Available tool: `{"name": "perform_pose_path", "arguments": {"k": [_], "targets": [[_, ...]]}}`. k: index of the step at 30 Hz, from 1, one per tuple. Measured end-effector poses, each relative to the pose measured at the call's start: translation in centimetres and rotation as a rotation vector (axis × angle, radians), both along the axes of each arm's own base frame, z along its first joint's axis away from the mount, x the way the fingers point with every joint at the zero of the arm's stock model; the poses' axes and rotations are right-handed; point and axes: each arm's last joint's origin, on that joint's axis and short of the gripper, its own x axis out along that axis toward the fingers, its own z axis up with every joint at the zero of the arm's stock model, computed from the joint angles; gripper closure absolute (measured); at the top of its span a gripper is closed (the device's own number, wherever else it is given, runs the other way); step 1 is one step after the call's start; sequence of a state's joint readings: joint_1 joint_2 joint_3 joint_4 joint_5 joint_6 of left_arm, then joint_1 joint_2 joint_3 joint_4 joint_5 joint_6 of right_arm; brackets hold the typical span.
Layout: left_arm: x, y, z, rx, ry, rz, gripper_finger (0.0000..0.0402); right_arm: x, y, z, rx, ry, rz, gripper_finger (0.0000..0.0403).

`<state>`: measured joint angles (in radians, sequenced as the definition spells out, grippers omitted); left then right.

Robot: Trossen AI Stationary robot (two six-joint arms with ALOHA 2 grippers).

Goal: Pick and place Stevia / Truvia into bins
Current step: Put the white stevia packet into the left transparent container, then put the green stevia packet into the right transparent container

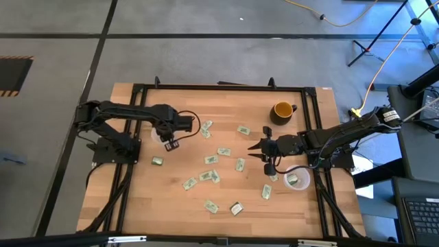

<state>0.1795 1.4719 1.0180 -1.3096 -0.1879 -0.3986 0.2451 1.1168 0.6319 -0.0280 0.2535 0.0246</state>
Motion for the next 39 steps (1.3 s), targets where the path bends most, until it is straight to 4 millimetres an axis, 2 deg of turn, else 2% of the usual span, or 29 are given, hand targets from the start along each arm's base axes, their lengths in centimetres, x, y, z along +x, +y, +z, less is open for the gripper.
{"name": "perform_pose_path", "arguments": {"k": [6,15,19,25,33,39], "targets": [[-0.2,-0.1,0.0,-0.029,0.024,-0.026,0.0319,0.0,0.0,0.0,0.0,0.0,0.0,0.0302],[-0.2,0.0,0.0,0.0,0.023,-0.006,0.0249,0.0,0.0,0.0,0.0,0.0,0.0,0.0302],[-0.6,-0.2,0.6,0.009,0.031,-0.04,0.0238,0.0,0.0,0.0,0.0,0.0,0.0,0.0302],[-1.7,-2.0,3.2,0.019,-0.11,-0.057,0.0247,0.0,0.0,0.0,0.0,0.001,0.0,0.0302],[-4.1,-5.5,5.8,-0.002,-0.314,0.088,0.0249,0.0,0.0,-0.1,-0.001,0.006,0.0,0.0302],[-4.5,-8.6,5.8,0.029,-0.328,-0.075,0.0253,0.0,0.0,-0.1,-0.002,0.008,0.0,0.0302]]}}
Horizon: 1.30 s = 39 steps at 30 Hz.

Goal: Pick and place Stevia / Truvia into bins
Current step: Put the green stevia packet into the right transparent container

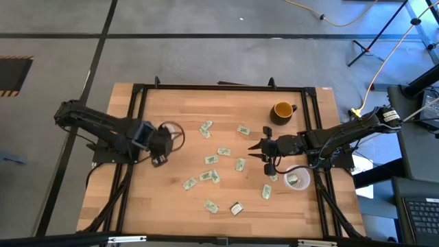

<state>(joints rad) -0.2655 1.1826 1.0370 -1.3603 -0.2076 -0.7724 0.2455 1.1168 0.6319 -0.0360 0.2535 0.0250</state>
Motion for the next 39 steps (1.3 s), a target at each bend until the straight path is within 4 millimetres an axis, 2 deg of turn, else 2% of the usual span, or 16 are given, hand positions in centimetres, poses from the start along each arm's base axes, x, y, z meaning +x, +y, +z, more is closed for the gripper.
{"name": "perform_pose_path", "arguments": {"k": [3,6,15,22,28,39], "targets": [[0.0,-1.6,-0.6,0.063,0.008,-0.113,0.025,0.0,0.0,0.0,0.0,0.0,0.0,0.0302],[-0.3,-2.9,-2.0,0.114,0.024,-0.163,0.0241,0.0,0.0,0.0,0.0,0.0,0.0,0.0302],[-1.6,-4.6,-7.0,0.047,0.031,-0.007,0.0228,0.0,0.0,0.0,0.008,-0.001,-0.004,0.0302],[-2.6,-4.3,-10.0,0.038,0.023,0.122,0.0226,0.0,0.0,0.0,0.02,-0.002,-0.011,0.0302],[-2.8,-4.2,-12.1,-0.009,-0.012,0.1,0.0226,0.0,0.0,0.0,0.02,-0.002,-0.011,0.0302],[-3.9,-3.2,-14.5,-0.014,-0.008,0.164,0.0227,0.0,0.0,0.0,0.018,-0.002,-0.01,0.0302]]}}
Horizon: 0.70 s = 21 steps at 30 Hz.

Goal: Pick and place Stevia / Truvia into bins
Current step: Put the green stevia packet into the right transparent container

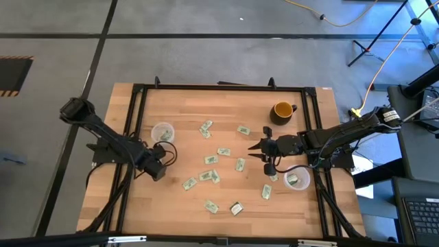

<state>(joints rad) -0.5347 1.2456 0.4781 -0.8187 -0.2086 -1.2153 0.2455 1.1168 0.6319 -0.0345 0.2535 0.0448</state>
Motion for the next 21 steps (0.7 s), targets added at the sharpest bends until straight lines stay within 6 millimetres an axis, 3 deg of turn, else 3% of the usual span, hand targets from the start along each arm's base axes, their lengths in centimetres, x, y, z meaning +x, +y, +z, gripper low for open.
{"name": "perform_pose_path", "arguments": {"k": [6,21], "targets": [[-0.14,0.0,-0.22,-0.027,0.006,0.003,0.0235,0.0,0.0,-0.01,-0.001,0.0,0.0,0.0302],[-0.02,-0.13,-0.2,-0.047,0.001,-0.032,0.031,0.0,0.0,0.0,-0.001,0.0,0.0,0.0302]]}}
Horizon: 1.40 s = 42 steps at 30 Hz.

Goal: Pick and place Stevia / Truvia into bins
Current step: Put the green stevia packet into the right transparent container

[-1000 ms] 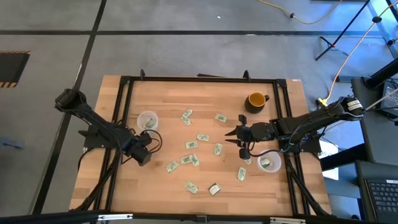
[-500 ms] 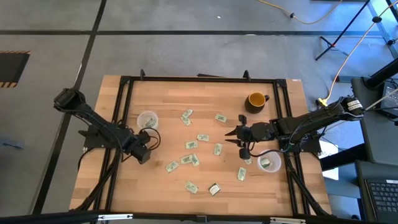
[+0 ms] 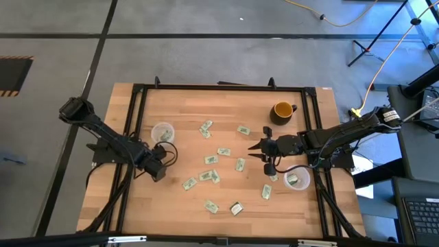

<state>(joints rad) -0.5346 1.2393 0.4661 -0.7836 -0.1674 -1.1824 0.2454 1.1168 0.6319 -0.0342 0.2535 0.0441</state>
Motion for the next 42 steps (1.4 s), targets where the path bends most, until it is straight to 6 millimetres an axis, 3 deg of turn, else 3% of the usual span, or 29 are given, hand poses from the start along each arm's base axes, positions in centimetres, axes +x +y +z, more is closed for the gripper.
{"name": "perform_pose_path", "arguments": {"k": [12,19,31,36,42], "targets": [[1.0,-0.6,1.3,-0.003,-0.021,-0.085,0.0339,0.0,0.0,0.1,0.004,-0.01,-0.001,0.0302],[2.8,-1.6,3.2,-0.033,-0.138,-0.176,0.0343,0.6,0.1,0.3,0.008,-0.063,0.003,0.0302],[7.8,-3.0,7.2,0.125,-0.666,-0.372,0.0343,4.8,1.5,-1.6,-0.222,-0.245,0.203,0.0302],[9.4,-2.4,8.4,0.025,-0.819,-0.381,0.0343,6.6,2.0,-2.8,-0.191,-0.326,0.194,0.0302],[10.5,-1.2,9.0,-0.103,-0.893,-0.341,0.0343,8.7,2.6,-3.2,-0.336,-0.317,0.249,0.0302]]}}
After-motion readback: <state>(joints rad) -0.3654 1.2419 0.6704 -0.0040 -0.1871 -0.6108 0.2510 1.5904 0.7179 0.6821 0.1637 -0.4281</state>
